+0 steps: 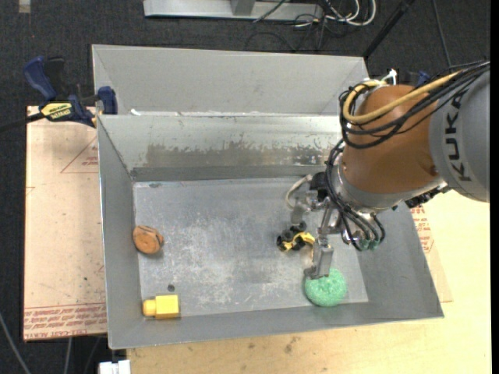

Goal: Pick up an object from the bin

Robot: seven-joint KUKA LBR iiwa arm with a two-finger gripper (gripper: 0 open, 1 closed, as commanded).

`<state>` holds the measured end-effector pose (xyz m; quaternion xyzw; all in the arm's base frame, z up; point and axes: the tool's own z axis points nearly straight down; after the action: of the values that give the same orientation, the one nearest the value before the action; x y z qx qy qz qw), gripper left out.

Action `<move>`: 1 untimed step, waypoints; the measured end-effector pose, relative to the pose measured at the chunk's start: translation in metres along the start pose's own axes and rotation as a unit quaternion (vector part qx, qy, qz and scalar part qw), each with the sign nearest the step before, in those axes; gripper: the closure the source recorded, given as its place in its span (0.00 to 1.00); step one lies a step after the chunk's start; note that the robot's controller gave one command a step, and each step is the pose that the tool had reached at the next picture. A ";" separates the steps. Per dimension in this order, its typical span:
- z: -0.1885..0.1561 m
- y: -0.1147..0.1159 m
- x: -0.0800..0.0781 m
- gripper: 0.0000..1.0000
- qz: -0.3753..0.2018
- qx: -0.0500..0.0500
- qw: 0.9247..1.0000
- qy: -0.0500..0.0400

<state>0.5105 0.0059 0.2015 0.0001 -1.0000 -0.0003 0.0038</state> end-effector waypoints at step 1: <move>-0.004 0.000 -0.001 0.00 0.000 0.000 1.000 -0.004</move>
Offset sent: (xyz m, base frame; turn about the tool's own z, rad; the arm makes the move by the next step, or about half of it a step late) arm -0.0081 -0.0164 -0.0596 -0.0977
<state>0.5120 0.0059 0.2059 0.0000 -1.0000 -0.0004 -0.0003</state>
